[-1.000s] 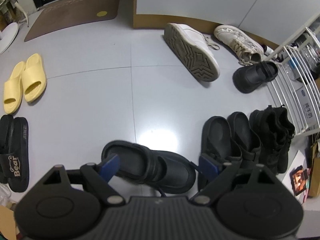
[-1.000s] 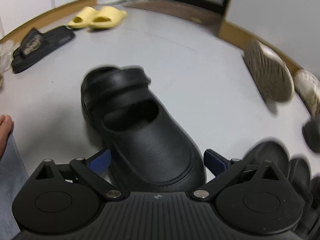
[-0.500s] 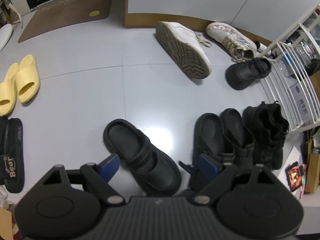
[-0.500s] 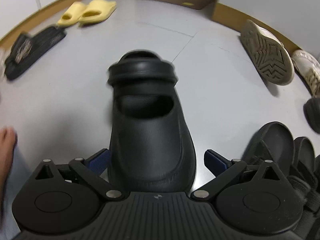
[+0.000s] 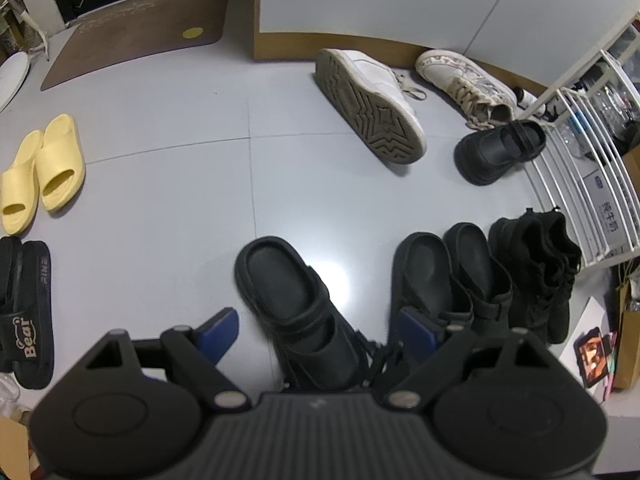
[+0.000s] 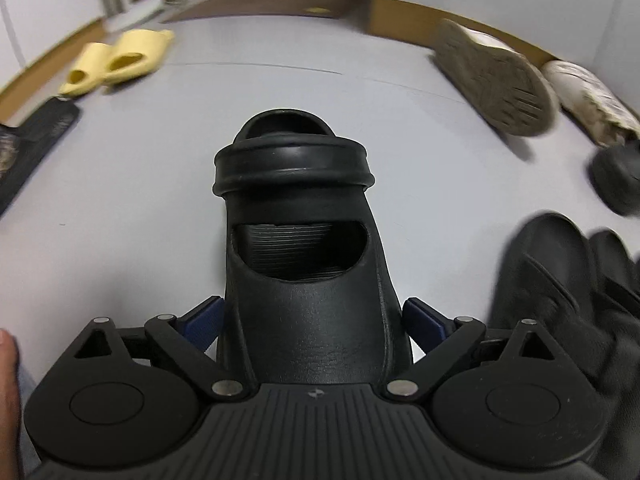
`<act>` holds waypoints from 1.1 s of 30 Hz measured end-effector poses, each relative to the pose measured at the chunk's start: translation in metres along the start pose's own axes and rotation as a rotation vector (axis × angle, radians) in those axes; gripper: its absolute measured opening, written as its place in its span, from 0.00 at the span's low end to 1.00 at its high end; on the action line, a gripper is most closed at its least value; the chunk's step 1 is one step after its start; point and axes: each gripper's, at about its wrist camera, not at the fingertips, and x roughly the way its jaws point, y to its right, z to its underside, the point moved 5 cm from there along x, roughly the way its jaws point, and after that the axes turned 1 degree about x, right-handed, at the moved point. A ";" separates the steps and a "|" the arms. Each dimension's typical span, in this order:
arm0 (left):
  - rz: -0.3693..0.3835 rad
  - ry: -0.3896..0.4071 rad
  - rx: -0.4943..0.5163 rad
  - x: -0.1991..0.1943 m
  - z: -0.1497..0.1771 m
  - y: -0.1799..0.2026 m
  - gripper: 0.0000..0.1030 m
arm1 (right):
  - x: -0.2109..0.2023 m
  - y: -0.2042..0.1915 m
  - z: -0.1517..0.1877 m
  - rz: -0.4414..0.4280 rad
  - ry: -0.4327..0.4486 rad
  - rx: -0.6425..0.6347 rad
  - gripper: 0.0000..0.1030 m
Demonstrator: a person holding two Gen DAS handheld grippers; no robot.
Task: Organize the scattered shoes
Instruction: 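Lift and set the black platform clog beside the grey clogs with the right tool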
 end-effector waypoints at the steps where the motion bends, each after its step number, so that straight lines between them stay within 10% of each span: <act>1: 0.000 0.000 0.003 0.000 0.000 0.001 0.86 | -0.001 -0.001 0.003 0.013 -0.002 0.021 0.94; 11: -0.006 0.000 0.006 0.002 -0.003 0.003 0.86 | -0.011 0.019 0.016 0.123 -0.127 0.281 0.94; 26: 0.008 -0.012 0.018 0.008 -0.003 0.011 0.86 | -0.010 0.032 0.017 0.048 -0.093 0.220 0.94; 33: 0.014 -0.016 0.028 0.009 -0.004 0.017 0.86 | -0.014 0.042 0.019 0.160 -0.119 0.386 0.92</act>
